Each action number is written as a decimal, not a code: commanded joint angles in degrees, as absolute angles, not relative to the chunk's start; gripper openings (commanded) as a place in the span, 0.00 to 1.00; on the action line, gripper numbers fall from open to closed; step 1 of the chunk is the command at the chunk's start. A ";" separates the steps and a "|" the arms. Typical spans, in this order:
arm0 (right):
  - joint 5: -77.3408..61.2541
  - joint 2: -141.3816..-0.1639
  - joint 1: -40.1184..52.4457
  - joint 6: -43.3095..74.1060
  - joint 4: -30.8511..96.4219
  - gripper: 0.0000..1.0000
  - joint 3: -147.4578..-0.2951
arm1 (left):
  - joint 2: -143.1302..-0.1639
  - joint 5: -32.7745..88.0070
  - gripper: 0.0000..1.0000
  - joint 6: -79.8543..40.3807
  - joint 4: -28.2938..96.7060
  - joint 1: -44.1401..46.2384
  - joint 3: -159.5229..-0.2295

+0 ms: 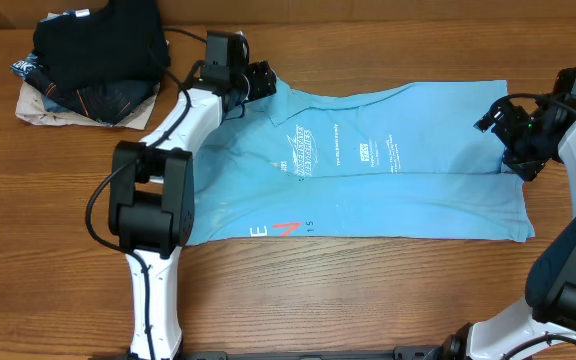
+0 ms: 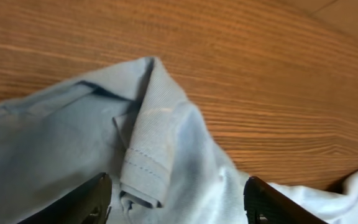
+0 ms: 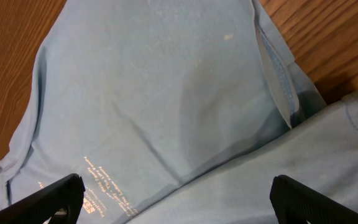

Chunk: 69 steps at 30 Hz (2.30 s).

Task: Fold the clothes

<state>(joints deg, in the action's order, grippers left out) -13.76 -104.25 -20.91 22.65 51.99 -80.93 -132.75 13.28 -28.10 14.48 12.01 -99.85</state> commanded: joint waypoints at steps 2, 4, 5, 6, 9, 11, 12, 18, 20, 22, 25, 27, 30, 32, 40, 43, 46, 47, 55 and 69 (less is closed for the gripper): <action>-14.02 -103.74 -20.62 22.41 51.92 1.00 -80.68 | -134.91 12.88 0.70 -27.22 13.85 12.03 -101.10; -14.02 -103.74 -20.62 22.41 51.92 1.00 -80.68 | -135.00 12.86 0.66 -27.24 13.28 12.03 -101.10; -14.02 -103.74 -20.62 22.41 51.92 1.00 -80.68 | -135.00 12.86 0.62 -27.35 13.08 12.03 -101.10; -14.02 -103.74 -20.62 22.41 51.92 1.00 -80.68 | -135.00 12.67 0.59 -27.59 12.99 12.03 -101.10; -14.02 -103.74 -20.62 22.41 51.92 1.00 -80.68 | -135.00 11.44 0.51 -28.32 12.99 12.03 -101.10; -14.02 -103.74 -20.62 22.44 51.90 1.00 -80.68 | -135.02 11.38 0.45 -28.32 12.93 12.03 -101.10; -14.02 -103.74 -20.62 22.44 51.88 1.00 -80.68 | -135.02 11.40 0.41 -28.32 12.91 12.03 -101.10; -14.02 -103.74 -20.62 22.44 50.54 1.00 -80.68 | -135.02 10.63 0.12 -29.65 12.97 12.03 -101.10; -14.02 -103.72 -20.62 22.44 49.19 1.00 -80.68 | -135.02 9.13 0.05 -31.20 12.99 12.03 -101.10; -14.04 -103.74 -20.62 22.46 47.03 1.00 -80.68 | -135.02 8.49 0.04 -31.81 13.06 12.03 -101.10; -14.68 -103.72 -20.62 22.46 42.74 1.00 -80.84 | -135.02 8.58 0.04 -31.79 13.17 12.03 -101.10; -16.03 -103.72 -20.62 22.44 39.05 1.00 -81.41 | -135.02 8.62 0.04 -31.81 13.85 12.03 -101.10; -16.78 -103.72 -20.62 22.52 33.47 1.00 -82.06 | -135.02 8.58 0.04 -31.75 15.29 12.03 -101.10; -16.78 -103.74 -20.62 23.20 30.00 1.00 -82.08 | -135.02 8.58 0.04 -31.73 16.05 12.03 -101.08; -12.45 -107.11 -20.69 22.39 21.06 1.00 -82.76 | -135.02 8.86 0.04 -31.75 18.68 12.03 -101.08; -9.91 -109.84 -20.69 20.49 19.77 1.00 -83.77 | -135.02 8.86 0.04 -31.75 19.51 12.03 -101.08; -9.93 -113.38 -20.69 17.65 17.17 1.00 -85.06 | -135.02 8.88 0.04 -31.75 19.51 12.03 -101.08; -9.89 -114.43 -20.69 16.73 16.01 1.00 -85.23 | -135.02 8.88 0.04 -31.77 19.49 12.03 -101.08; -9.89 -121.64 -20.62 14.39 16.47 0.99 -90.13 | -135.02 9.28 0.04 -31.75 21.69 12.10 -100.99; 0.51 -133.80 -18.52 6.81 39.88 0.99 -113.89 | -135.02 9.28 0.04 -31.75 22.11 12.80 -100.99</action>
<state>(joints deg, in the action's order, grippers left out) -2.90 -130.82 -19.09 8.54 38.06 -109.08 -134.39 9.41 -31.40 21.45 12.03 -100.14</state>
